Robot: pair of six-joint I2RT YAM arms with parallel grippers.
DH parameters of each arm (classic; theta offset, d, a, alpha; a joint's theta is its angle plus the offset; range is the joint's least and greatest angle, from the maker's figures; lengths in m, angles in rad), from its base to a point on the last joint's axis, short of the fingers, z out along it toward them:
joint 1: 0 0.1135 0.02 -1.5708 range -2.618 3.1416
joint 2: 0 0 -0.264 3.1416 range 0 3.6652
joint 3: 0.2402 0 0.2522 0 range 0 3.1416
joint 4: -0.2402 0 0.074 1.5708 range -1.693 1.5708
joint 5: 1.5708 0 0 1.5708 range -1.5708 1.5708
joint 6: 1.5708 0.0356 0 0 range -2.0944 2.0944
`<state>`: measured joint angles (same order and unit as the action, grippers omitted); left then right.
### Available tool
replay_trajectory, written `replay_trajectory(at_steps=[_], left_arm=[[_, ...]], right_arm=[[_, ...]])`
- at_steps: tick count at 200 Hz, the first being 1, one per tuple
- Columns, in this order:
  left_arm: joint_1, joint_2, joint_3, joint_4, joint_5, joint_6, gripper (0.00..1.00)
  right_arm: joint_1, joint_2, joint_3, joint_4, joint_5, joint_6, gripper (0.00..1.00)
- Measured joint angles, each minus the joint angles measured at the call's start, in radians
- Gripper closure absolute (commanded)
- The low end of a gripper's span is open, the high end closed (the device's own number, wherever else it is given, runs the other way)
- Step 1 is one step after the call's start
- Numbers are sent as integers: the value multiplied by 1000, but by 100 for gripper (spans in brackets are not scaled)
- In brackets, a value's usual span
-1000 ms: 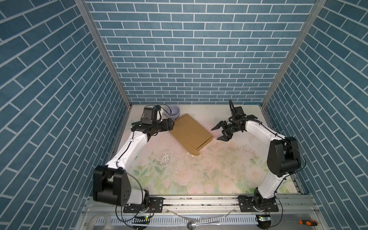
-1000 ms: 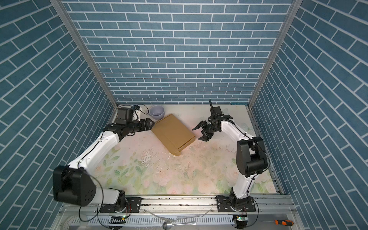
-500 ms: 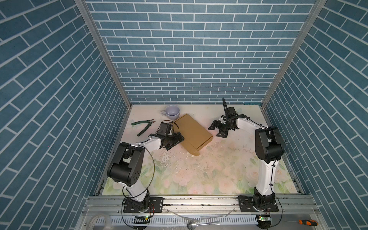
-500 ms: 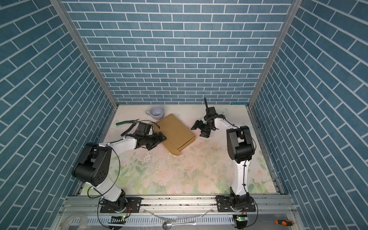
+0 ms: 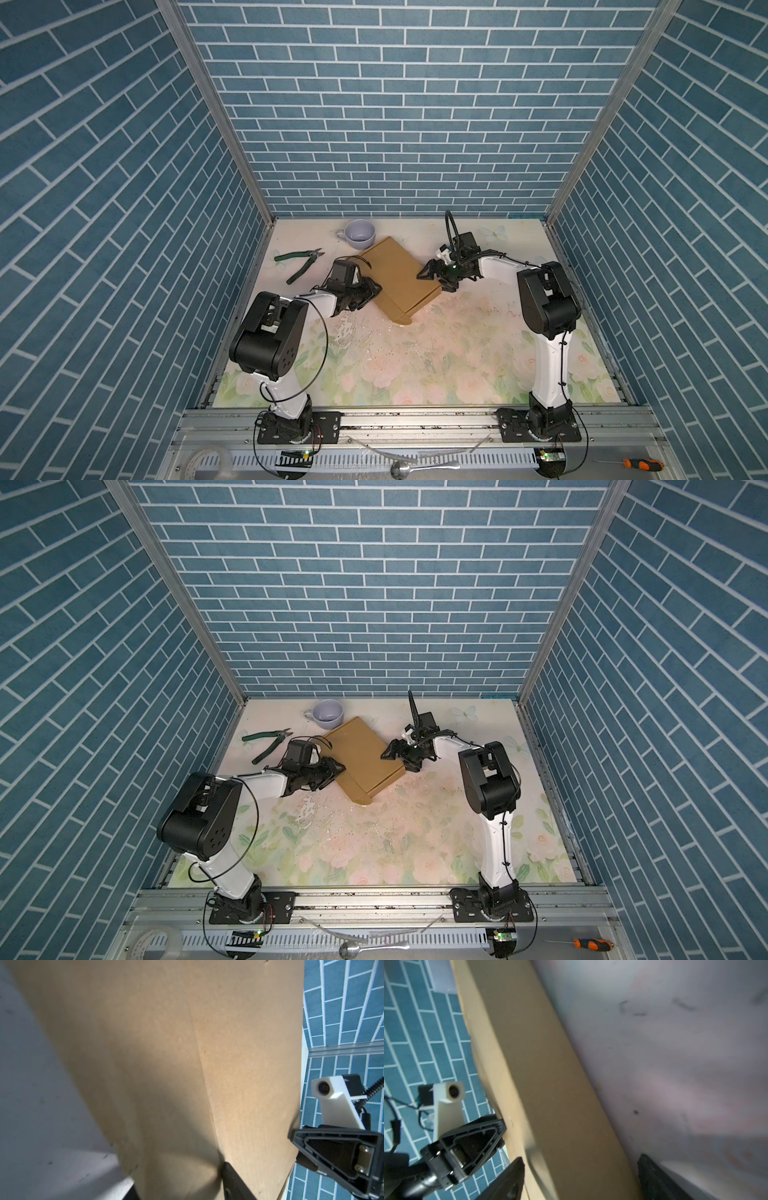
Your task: Fold the paper box
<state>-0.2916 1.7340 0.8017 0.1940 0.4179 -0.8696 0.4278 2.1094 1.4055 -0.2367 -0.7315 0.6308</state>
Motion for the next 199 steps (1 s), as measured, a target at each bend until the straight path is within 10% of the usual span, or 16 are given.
replay_trajectory(at_steps=[51,123,199], left_arm=[[31,-7,-45,77,17,-12,45],[69,-164,-138,92,96,-69,9],[207,-542,-220,71,108,-109,0]], right_arm=[[1,-19,-153,273,-111,105,36],[22,-34,-280,658,-252,423,68],[-37,-63,-385,1223,-297,1118,70]])
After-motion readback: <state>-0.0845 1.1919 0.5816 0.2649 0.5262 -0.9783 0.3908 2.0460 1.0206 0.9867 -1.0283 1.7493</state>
